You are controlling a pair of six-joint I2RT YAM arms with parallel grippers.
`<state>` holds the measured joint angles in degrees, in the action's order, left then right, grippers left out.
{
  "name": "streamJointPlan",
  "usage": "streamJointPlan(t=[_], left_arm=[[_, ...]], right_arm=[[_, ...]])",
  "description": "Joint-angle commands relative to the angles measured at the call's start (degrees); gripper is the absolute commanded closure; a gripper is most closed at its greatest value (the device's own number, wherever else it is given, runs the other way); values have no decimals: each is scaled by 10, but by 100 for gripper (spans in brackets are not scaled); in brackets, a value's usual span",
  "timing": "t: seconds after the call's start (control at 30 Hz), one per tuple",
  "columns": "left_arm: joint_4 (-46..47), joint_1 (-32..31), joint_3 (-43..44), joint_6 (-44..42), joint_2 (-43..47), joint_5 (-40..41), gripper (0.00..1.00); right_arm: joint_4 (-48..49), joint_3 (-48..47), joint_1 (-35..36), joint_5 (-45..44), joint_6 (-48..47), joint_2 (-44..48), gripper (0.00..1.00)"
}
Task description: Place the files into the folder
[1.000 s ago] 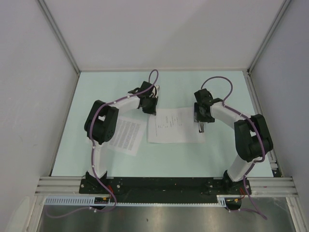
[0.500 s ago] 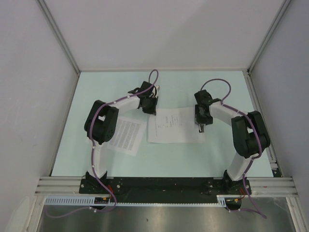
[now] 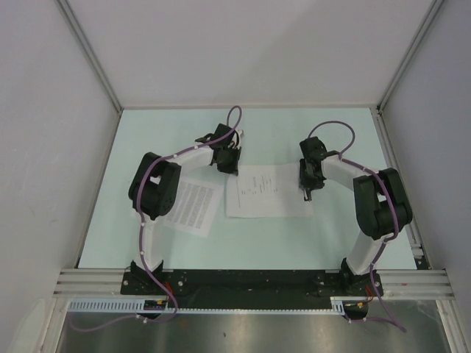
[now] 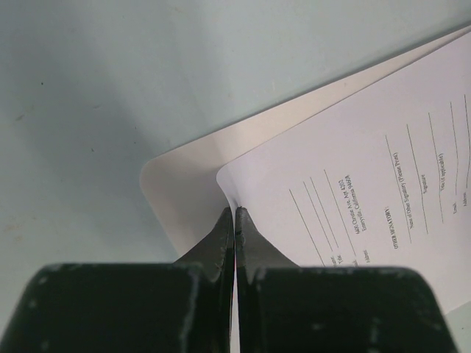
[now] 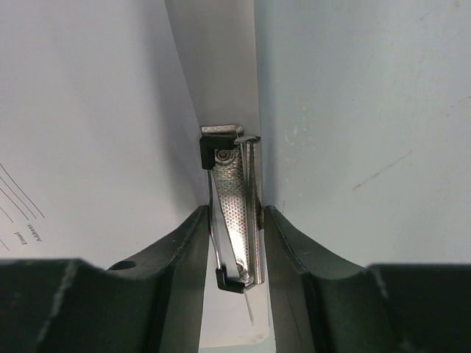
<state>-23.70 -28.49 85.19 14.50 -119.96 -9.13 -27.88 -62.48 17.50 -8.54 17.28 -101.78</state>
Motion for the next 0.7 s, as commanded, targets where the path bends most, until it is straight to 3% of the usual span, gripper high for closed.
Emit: streamJointPlan(t=[0.0,0.2,0.4,0.67], left_arm=[[-9,-3,7,-8,10,6,100],[-9,-3,7,-8,9,8,100],[-9,-3,9,-7,4,5,100],[-18,-3,21,-9,-8,7,100]], right_arm=[[20,34,-7,-5,-1,-35,61],[32,40,-10,-1,-9,-35,54],[60,56,-25,56,-33,-23,97],[128,89,-69,205,-66,22,100]])
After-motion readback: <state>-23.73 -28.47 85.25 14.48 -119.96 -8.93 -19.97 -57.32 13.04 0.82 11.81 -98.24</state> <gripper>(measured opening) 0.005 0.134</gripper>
